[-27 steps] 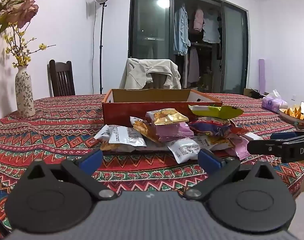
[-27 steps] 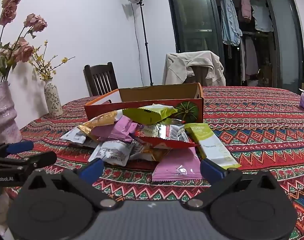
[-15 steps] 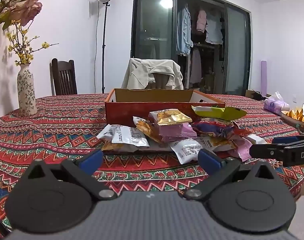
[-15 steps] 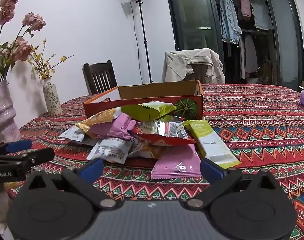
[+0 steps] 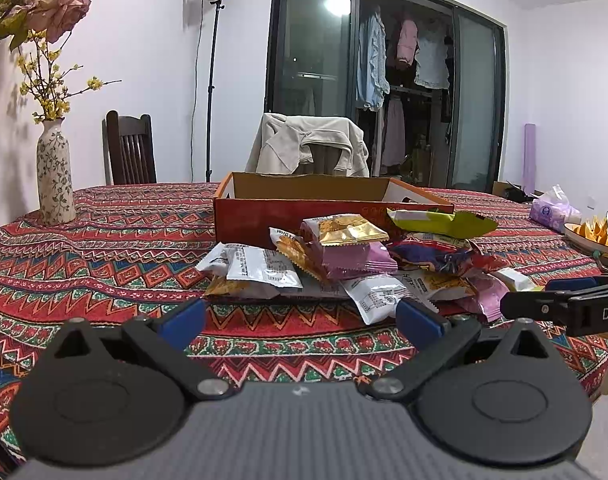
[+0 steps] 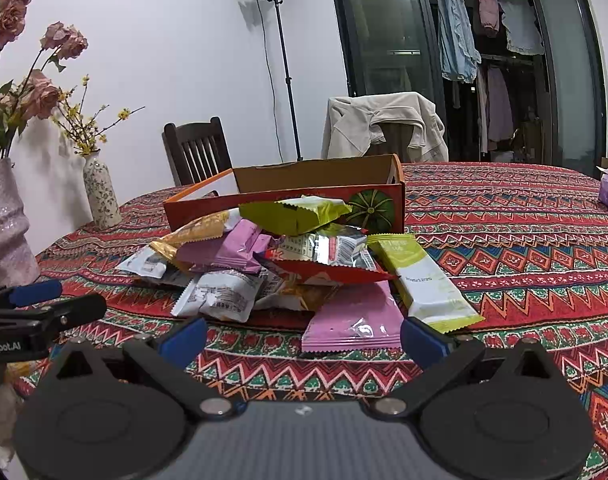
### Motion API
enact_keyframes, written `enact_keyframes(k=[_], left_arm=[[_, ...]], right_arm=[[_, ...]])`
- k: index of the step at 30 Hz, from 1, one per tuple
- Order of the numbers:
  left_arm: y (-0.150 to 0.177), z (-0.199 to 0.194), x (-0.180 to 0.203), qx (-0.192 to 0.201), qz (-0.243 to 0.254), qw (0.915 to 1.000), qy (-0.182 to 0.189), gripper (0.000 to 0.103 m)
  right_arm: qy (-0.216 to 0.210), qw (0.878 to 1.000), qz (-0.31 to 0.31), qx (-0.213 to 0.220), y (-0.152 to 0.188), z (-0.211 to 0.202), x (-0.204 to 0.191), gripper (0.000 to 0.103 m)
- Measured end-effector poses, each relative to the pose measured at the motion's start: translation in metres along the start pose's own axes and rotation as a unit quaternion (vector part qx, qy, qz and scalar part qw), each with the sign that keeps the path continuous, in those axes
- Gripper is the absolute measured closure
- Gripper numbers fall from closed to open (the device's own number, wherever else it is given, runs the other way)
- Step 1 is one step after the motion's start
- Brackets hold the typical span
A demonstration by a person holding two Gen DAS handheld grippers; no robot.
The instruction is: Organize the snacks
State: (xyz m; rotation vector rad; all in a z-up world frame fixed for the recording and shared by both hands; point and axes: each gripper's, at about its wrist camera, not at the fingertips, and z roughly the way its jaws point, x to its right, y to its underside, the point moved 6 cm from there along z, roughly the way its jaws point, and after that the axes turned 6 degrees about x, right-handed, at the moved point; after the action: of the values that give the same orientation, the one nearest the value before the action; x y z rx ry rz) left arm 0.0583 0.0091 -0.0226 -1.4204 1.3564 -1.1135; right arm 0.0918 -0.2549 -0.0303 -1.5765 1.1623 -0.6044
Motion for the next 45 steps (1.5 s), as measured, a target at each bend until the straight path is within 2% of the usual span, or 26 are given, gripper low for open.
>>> enact_keyframes(k=[45], left_arm=[[-0.0034,0.0001,-0.0001,0.003,-0.002,1.0,-0.001,0.0]], right_arm=[[0.001,1.0,-0.002,0.002,-0.0013,-0.0018,-0.0023,0.0]])
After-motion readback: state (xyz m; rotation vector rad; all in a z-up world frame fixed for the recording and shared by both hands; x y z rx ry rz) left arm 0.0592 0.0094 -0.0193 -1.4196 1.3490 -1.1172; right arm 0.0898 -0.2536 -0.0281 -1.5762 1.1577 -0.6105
